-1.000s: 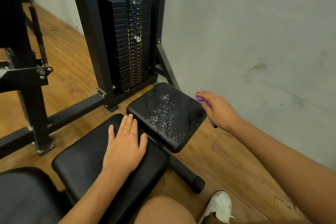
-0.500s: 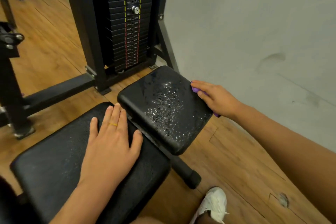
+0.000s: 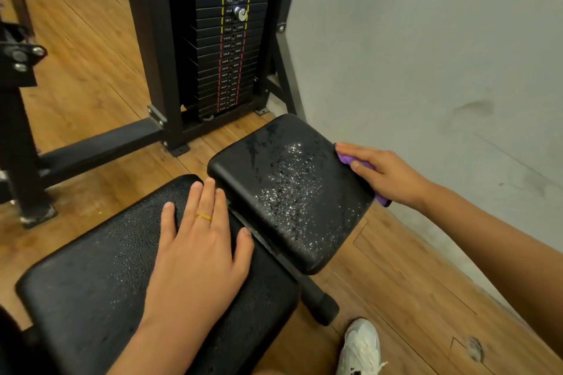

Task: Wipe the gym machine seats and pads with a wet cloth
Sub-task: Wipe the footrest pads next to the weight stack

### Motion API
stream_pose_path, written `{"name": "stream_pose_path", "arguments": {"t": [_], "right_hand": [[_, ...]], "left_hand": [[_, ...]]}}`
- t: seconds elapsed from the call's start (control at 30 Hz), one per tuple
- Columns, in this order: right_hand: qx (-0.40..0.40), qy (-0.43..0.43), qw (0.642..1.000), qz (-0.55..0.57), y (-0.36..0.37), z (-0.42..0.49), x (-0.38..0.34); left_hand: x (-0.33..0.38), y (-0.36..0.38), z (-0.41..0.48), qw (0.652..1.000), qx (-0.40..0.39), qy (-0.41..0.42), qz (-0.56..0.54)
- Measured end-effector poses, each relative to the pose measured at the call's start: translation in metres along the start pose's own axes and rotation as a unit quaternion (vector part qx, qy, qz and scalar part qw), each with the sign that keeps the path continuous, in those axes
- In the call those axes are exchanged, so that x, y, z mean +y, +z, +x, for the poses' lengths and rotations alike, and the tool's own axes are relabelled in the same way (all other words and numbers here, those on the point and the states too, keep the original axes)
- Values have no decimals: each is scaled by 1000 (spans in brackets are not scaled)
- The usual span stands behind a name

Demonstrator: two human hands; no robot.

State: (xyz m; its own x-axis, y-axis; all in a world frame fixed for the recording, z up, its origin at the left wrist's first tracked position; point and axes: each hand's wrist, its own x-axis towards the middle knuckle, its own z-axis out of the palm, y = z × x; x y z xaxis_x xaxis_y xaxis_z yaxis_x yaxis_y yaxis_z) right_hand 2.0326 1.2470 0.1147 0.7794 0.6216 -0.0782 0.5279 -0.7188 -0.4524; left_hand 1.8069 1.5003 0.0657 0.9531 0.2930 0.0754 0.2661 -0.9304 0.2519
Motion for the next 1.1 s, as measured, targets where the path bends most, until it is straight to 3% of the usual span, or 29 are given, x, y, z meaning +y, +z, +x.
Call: {"name": "stream_pose_path", "arguments": {"t": [0.3, 0.47, 0.67, 0.97, 1.1], "right_hand": [[-3, -51, 998, -21, 22, 114, -47], [-27, -44, 998, 30, 12, 84, -30], [-11, -52, 998, -15, 3, 7, 13], [-21, -32, 999, -5, 23, 120, -49], [-47, -32, 998, 5, 18, 118, -53]], "left_hand": [[-4, 4, 1, 1000, 5, -2, 14], [-4, 2, 3, 1000, -3, 4, 13], [0, 5, 2, 1000, 6, 5, 7], [-6, 8, 2, 1000, 12, 0, 6], [-7, 7, 3, 1000, 10, -3, 7]]}}
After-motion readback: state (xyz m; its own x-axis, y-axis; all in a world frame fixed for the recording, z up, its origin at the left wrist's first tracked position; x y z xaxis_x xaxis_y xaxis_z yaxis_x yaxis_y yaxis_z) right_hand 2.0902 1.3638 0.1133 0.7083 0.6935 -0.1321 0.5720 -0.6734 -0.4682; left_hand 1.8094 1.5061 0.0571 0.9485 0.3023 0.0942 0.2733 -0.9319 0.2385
